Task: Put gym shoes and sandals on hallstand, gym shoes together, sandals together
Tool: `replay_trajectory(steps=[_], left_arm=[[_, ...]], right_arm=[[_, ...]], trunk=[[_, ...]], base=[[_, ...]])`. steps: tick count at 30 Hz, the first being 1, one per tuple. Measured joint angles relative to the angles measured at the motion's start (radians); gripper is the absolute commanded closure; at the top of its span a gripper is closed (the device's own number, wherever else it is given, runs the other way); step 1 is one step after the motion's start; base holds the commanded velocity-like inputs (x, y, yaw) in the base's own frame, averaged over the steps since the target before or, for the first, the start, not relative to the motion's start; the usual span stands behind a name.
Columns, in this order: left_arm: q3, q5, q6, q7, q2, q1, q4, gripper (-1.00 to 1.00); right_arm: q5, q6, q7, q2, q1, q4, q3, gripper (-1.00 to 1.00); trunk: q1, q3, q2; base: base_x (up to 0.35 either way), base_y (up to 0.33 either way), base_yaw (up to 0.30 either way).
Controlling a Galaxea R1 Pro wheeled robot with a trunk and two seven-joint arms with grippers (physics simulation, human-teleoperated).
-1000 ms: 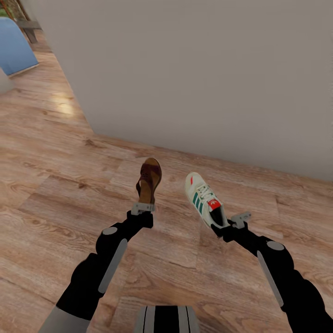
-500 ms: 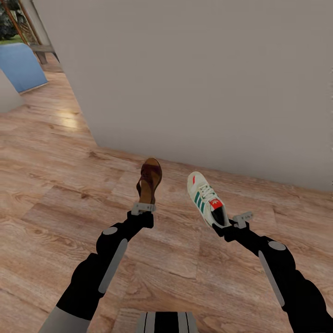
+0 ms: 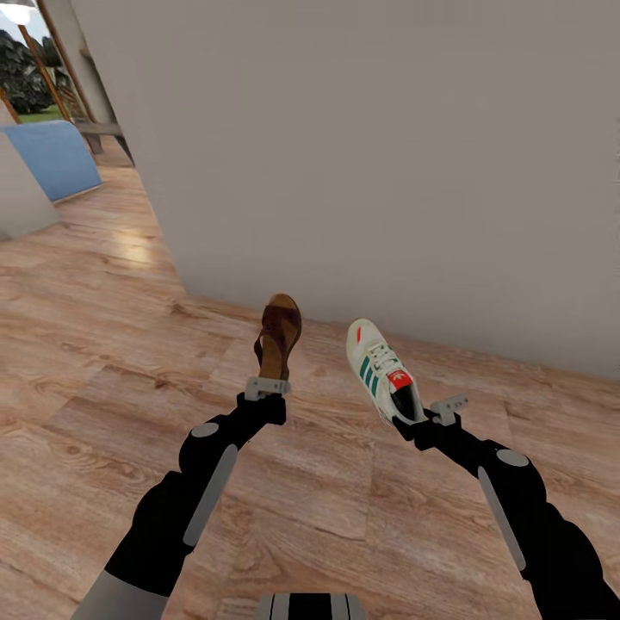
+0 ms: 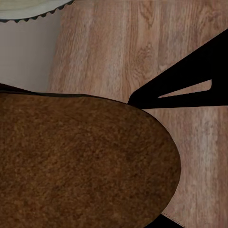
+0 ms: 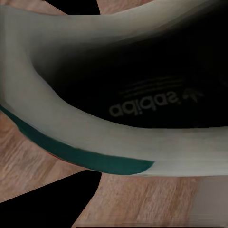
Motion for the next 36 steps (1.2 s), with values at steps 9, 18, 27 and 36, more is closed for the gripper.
replay_trajectory(steps=[9,18,27,36], left_arm=[[0.0,0.0,0.0,0.0,0.001,0.0,0.0,1.0],[0.0,0.0,0.0,-0.001,0.002,0.0,0.0,1.0],[0.001,0.0,0.0,0.0,0.003,0.0,0.0,1.0],[0.001,0.0,0.0,0.0,0.003,0.0,0.0,1.0]], right_arm=[[0.0,0.0,0.0,0.0,0.0,0.0,0.0,1.0],[0.0,0.0,0.0,0.0,0.0,0.0,0.0,1.0],[0.0,0.0,0.0,0.0,0.0,0.0,0.0,1.0],[0.0,0.0,0.0,0.0,0.0,0.001,0.0,1.0]], trunk=[[-0.004,0.05,0.002],[-0.008,0.1,0.004],[-0.012,0.149,0.006],[-0.02,0.198,0.015]], base=[[0.0,0.0,0.0],[0.0,0.0,0.0],[0.0,0.0,0.0],[0.0,0.0,0.0]])
